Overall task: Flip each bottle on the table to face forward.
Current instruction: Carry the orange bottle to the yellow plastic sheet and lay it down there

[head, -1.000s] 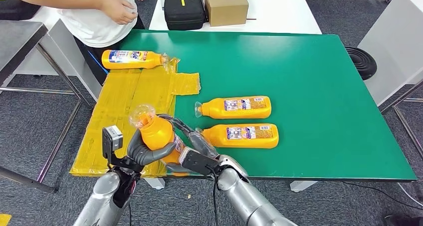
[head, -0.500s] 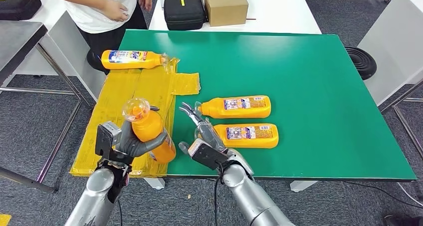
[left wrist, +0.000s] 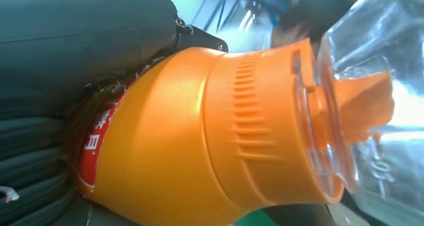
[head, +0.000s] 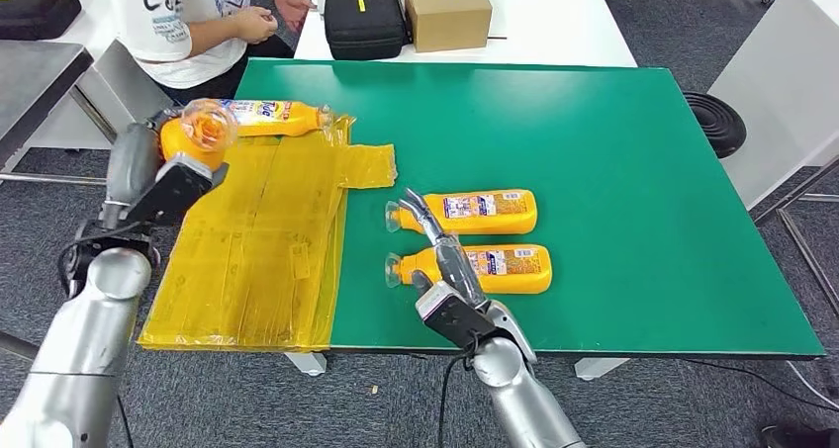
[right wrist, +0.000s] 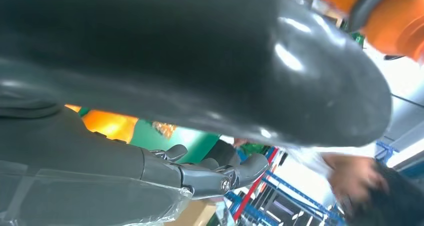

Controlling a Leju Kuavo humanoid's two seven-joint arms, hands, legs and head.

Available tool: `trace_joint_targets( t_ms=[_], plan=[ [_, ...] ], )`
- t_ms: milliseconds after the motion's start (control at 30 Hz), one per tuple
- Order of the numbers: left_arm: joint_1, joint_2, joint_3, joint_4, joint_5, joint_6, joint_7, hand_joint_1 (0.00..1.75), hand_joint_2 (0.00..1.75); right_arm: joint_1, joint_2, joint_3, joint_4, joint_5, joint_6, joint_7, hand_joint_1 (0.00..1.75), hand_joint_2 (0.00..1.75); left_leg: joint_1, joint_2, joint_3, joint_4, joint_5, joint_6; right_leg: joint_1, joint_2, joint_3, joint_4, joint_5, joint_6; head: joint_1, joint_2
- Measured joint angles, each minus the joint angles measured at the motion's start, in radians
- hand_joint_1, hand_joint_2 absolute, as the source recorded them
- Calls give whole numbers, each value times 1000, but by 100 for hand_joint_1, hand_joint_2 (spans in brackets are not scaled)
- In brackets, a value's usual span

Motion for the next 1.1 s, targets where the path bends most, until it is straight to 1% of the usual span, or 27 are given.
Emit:
trace_joint_targets(
  t_ms=[33,133,200,333,433,500,600,733,967,1100],
  plan=[
    [-11,8,2,4,-3,-2,0,175,175,4,-2,-3,-8,0,1,0,0,175,0,0,0,0,0,0,0,0,0,0,0,0,0,0],
    [-33,26,1,16,-34,-12,10,175,175,11,-3,-13,-25,-9,0,1,0,175,0,0,0,0,0,0,0,0,0,0,0,0,0,0],
    [-64,53,-5,39,-69,-43,23,175,175,17,-4,-28,-34,-26,-6,0,0,175,0,0,-1,0,0,0,0,0,-1,0,0,0,0,0],
    [-150,121,-42,115,-138,-171,26,175,175,32,-9,-65,-52,-51,-15,-3,0,175,0,1,0,0,0,0,0,1,-1,0,0,0,0,0],
    [-198,161,-112,191,-184,-292,2,175,175,37,-10,-88,-61,-64,-15,-12,0,175,0,1,0,0,0,0,0,1,-1,0,0,0,0,0],
    [-221,178,-172,249,-199,-355,-21,175,175,38,-11,-103,-67,-71,-15,-18,0,175,0,1,0,0,0,0,0,1,-1,0,0,0,0,0],
    [-238,186,-257,327,-202,-401,-47,175,175,39,-11,-122,-78,-81,-16,-22,0,175,0,1,0,0,0,0,-1,1,-1,0,0,0,0,0],
    [-243,185,-349,405,-201,-406,-56,175,175,39,-14,-141,-87,-94,-19,-28,0,175,-1,1,0,0,0,0,-1,1,-1,0,0,0,0,0],
    [-256,185,-438,475,-190,-435,-59,175,175,37,-19,-154,-89,-116,-21,-35,0,175,0,1,-1,0,0,0,0,1,-1,0,0,0,0,0],
    [-249,187,-476,494,-161,-446,-64,175,175,37,-23,-158,-88,-129,-26,-38,0,175,0,1,-1,0,0,0,0,1,-1,0,0,0,0,0]
  ],
)
